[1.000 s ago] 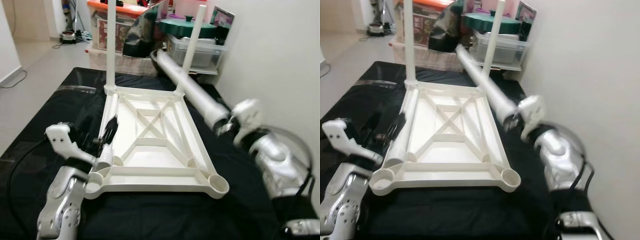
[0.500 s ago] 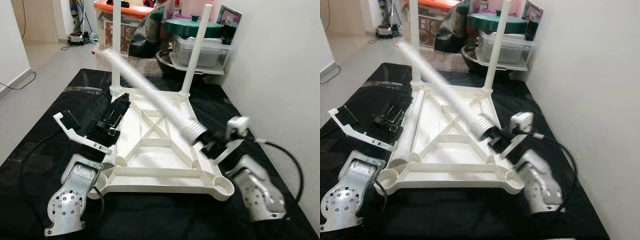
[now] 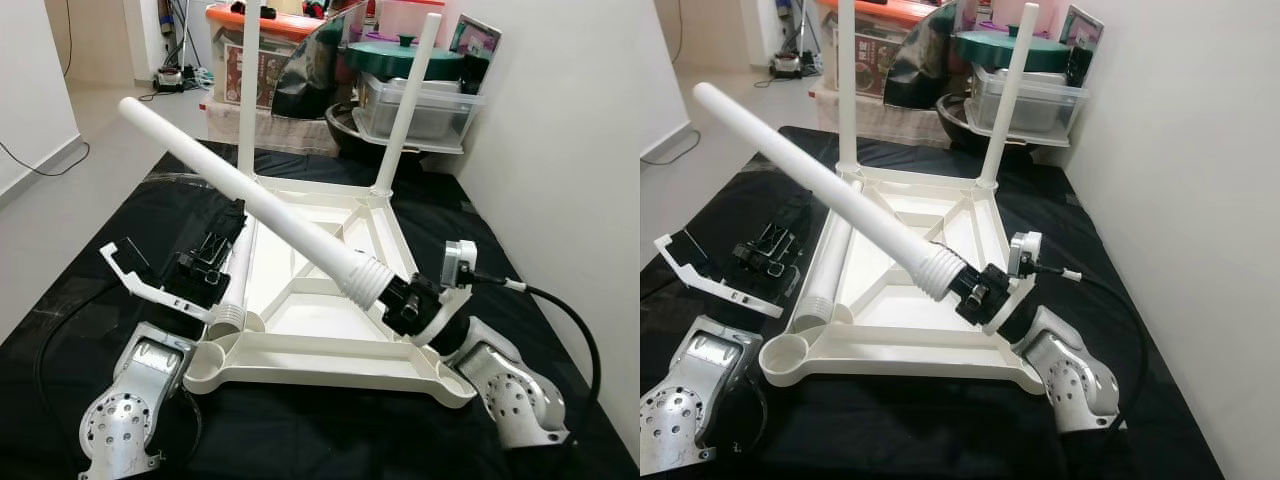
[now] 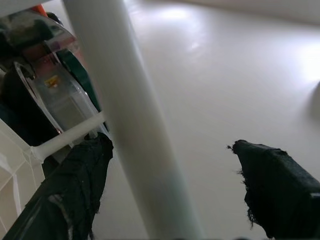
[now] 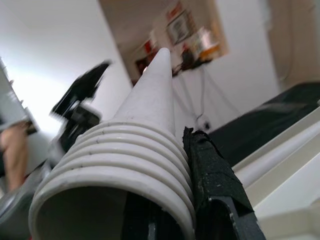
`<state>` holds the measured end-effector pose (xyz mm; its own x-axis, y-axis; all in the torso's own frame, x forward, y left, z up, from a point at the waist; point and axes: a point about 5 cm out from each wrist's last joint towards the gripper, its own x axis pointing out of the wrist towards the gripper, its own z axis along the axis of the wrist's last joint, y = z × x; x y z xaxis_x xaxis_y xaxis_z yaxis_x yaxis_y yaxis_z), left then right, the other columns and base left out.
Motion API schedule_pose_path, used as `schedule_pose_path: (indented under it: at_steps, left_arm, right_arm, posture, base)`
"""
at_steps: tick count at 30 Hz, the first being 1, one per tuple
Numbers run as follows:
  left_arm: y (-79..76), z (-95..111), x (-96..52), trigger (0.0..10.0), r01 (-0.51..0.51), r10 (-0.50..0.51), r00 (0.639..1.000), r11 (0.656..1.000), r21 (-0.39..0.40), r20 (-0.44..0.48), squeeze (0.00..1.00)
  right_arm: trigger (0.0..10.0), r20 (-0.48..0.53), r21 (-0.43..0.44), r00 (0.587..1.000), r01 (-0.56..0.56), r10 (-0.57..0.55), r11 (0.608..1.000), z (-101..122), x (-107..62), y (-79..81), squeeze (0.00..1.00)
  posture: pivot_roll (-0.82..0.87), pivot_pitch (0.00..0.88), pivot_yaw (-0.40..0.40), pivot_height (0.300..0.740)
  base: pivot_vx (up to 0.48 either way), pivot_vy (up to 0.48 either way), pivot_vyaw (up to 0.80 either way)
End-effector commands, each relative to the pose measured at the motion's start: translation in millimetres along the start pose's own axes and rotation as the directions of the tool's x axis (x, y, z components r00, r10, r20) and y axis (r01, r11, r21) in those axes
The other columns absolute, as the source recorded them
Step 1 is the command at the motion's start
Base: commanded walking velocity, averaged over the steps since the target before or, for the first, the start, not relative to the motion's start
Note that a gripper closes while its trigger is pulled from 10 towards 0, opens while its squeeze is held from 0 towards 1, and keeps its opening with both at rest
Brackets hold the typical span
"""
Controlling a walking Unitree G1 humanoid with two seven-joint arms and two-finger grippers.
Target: Building children table
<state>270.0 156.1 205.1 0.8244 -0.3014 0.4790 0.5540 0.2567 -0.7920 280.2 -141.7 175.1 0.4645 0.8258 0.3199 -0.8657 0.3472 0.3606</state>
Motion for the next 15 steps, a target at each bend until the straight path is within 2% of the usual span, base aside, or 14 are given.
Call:
schedule_pose_path:
  at_steps: [1, 5, 11, 15]
  left_arm:
    - [0.6, 0.5, 1.7, 10.0, 0.0, 0.0, 1.0, 1.0, -0.013, -0.015, 0.0]
    - [-1.3, 9.1, 4.6, 10.0, 0.021, -0.021, 1.0, 1.0, -0.008, 0.005, 0.0]
    - [2.6, 20.9, 2.8, 10.0, 0.006, -0.007, 1.0, 1.0, 0.021, 0.026, 0.0]
    - [3.9, 32.7, -0.8, 10.0, 0.001, -0.004, 0.998, 0.998, 0.056, 0.056, 0.0]
  right_arm:
    - [0.0, -0.04, 0.026, 0.996, -0.081, 0.082, 0.996, -4.3, -1.7, 8.9, 0.06]
    - [0.0, -0.111, 0.061, 0.984, -0.13, 0.136, 0.99, -12.0, -9.7, 13.5, 0.06]
    - [0.0, -0.162, 0.068, 0.974, -0.149, 0.158, 0.987, -13.2, -18.9, 11.5, 0.06]
    - [0.0, -0.231, 0.067, 0.956, -0.171, 0.181, 0.983, -15.7, -26.4, 10.1, 0.05]
  posture:
    - [0.08, 0.0, -0.134, 0.74]
    - [0.08, 0.0, -0.134, 0.74]
    - [0.08, 0.0, -0.134, 0.74]
    - [0.08, 0.0, -0.136, 0.74]
  base:
    - [0.0, 0.0, 0.0]
    - [0.0, 0.0, 0.0]
    - [0.0, 0.0, 0.0]
    - [0.0, 0.0, 0.0]
